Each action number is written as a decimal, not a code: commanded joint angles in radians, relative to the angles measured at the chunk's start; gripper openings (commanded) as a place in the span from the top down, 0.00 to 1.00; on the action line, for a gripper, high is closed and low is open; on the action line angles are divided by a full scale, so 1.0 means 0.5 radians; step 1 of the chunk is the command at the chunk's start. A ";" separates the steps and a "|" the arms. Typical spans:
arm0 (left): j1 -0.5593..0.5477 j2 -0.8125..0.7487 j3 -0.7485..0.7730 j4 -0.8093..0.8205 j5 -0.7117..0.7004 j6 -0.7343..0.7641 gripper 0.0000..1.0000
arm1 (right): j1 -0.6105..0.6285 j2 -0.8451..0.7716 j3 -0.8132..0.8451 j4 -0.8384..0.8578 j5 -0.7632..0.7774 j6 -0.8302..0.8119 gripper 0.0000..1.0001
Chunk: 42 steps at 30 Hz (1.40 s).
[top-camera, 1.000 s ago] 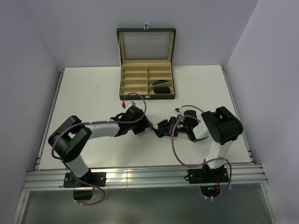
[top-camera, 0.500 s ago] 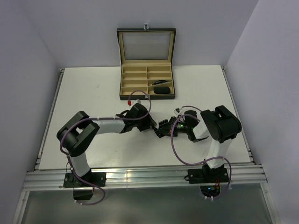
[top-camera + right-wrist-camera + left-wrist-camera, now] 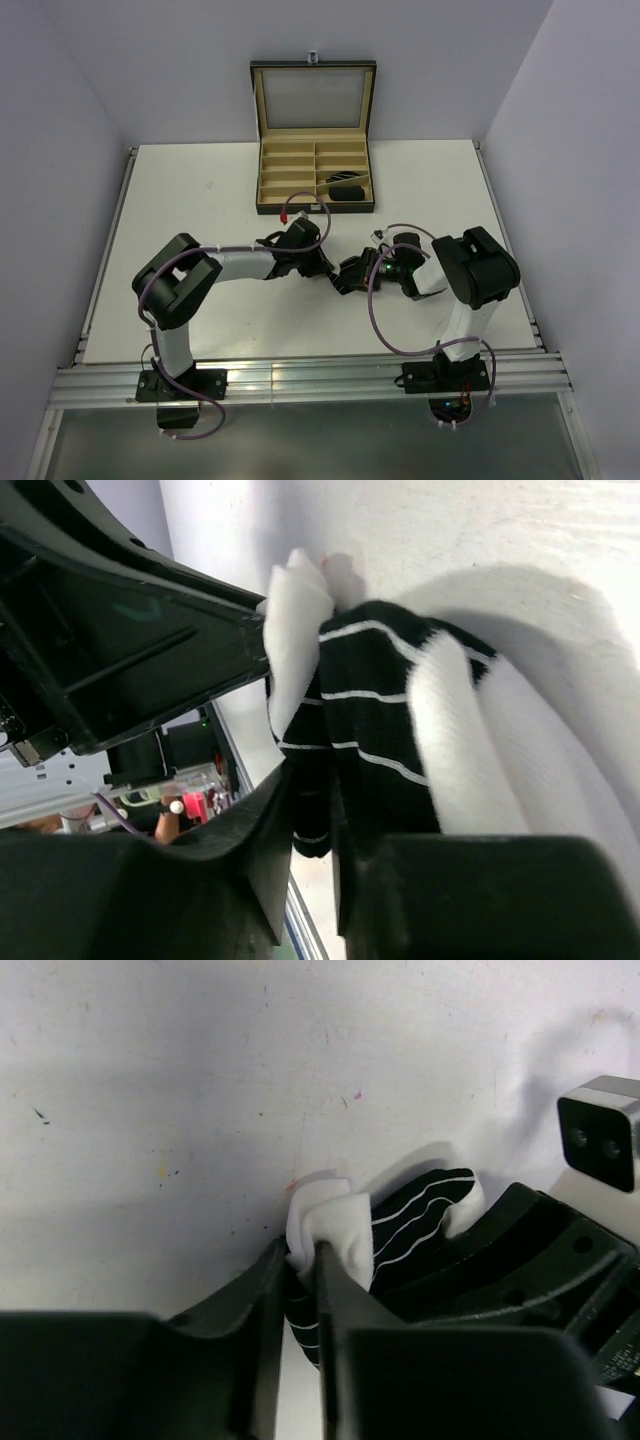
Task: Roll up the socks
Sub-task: Roll the sock at the center of the board.
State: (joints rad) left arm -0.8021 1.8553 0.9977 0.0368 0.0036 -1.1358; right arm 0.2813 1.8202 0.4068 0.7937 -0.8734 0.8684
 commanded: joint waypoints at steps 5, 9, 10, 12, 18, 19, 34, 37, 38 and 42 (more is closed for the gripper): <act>-0.043 0.112 0.118 -0.371 -0.081 0.051 1.00 | -0.010 -0.247 0.168 -0.681 0.231 -0.402 0.57; -0.043 0.106 0.146 -0.481 -0.170 0.014 1.00 | 0.026 -0.510 0.263 -1.044 0.412 -0.635 0.47; -0.043 0.097 0.152 -0.506 -0.237 0.008 1.00 | 0.045 -0.620 0.291 -1.105 0.506 -0.724 0.46; -0.040 0.066 0.164 -0.570 -0.298 0.004 1.00 | 0.094 -0.744 0.306 -1.240 0.629 -0.798 0.46; -0.031 -0.032 0.158 -0.705 -0.476 0.017 1.00 | 0.471 -1.048 0.367 -1.449 1.363 -1.034 0.45; -0.028 -0.050 0.146 -0.718 -0.492 0.011 1.00 | 0.526 -1.063 0.371 -1.446 1.412 -1.046 0.45; -0.010 -0.287 -0.121 -0.512 -0.507 0.087 1.00 | 0.640 -0.720 0.511 -1.339 1.698 -0.838 0.47; -0.013 -0.308 -0.158 -0.463 -0.501 0.115 1.00 | 0.588 -0.466 0.674 -1.394 1.640 -0.908 0.47; -0.013 -0.320 -0.161 -0.448 -0.498 0.130 0.99 | 0.570 -0.423 0.702 -1.391 1.606 -0.915 0.48; -0.016 -0.351 -0.167 -0.439 -0.535 0.188 1.00 | 0.490 -0.235 0.870 -1.422 1.538 -0.985 0.48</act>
State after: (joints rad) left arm -0.8093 1.7134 0.9310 -0.1547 -0.2173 -1.0939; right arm 0.5564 1.6535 0.7830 0.0940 -0.0971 0.4240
